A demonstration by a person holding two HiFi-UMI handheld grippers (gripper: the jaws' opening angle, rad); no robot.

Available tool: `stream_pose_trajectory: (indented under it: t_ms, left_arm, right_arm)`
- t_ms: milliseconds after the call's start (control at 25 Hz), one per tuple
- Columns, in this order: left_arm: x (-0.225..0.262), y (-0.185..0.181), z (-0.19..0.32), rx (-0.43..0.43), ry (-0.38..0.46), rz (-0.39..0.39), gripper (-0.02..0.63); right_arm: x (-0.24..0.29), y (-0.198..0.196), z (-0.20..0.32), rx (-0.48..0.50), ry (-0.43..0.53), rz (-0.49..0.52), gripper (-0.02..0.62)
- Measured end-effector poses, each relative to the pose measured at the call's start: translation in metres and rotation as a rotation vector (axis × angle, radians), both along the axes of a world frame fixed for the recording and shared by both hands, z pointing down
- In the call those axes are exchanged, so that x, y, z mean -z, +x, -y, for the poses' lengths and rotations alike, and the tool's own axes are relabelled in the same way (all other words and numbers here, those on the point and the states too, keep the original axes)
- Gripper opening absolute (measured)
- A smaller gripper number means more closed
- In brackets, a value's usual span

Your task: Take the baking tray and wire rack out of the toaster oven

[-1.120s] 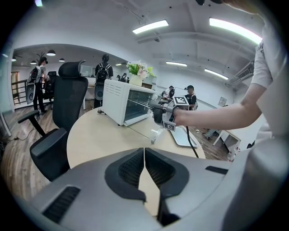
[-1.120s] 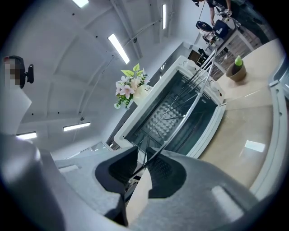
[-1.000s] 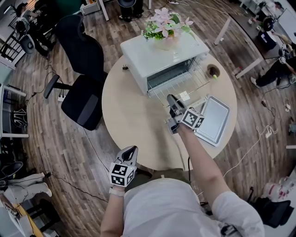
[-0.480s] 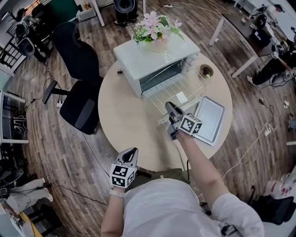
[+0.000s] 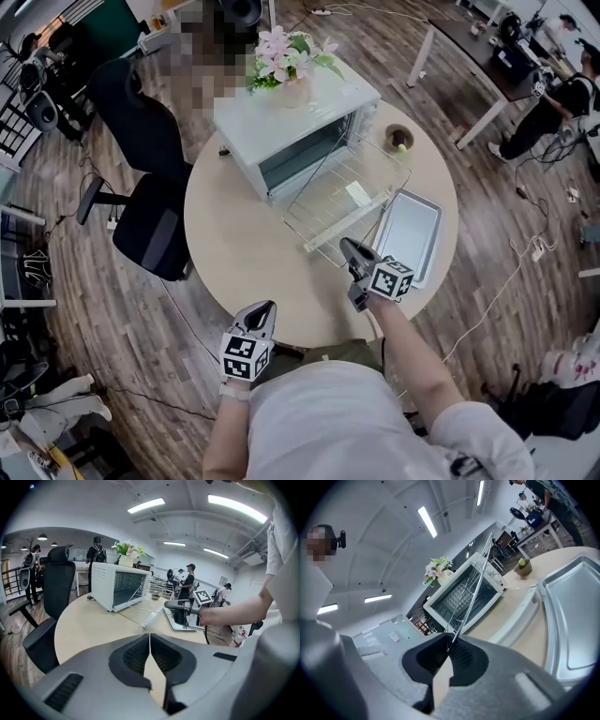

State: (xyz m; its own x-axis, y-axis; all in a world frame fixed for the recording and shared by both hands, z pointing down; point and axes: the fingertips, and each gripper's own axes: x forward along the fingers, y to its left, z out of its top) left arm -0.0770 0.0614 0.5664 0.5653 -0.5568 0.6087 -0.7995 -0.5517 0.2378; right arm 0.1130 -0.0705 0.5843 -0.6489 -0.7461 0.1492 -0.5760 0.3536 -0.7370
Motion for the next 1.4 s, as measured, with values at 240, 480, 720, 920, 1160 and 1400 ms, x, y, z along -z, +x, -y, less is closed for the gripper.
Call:
stream_pose_trajectory:
  t_ms: [240,480,720,920,1160,1400]
  left_arm:
    - [-0.001,0.018,-0.005,-0.021,-0.001,0.000,-0.008]
    - [-0.002,0.033,-0.010,0.003,-0.007,-0.005,-0.008]
    - [-0.010,0.038,-0.023,0.069,-0.022,0.001,-0.008]
    - [-0.013,0.038,-0.038,0.146,-0.028,0.002,-0.008]
    - [-0.018,0.010,-0.051,0.230,-0.037,-0.011,-0.008]
    - [-0.019,-0.026,-0.061,0.270,-0.048,-0.025,-0.008]
  right_arm:
    - [-0.007,0.018,-0.034,0.010,-0.039,0.016,0.009]
    - [-0.012,0.024,-0.056,0.065,-0.077,0.021,0.009]
    - [-0.021,0.009,-0.076,0.176,-0.107,0.031,0.009]
    - [-0.030,-0.015,-0.089,0.286,-0.132,0.038,0.009]
    - [-0.039,-0.063,-0.103,0.417,-0.163,0.020,0.009]
    - [-0.040,-0.113,-0.111,0.484,-0.193,0.015,0.009]
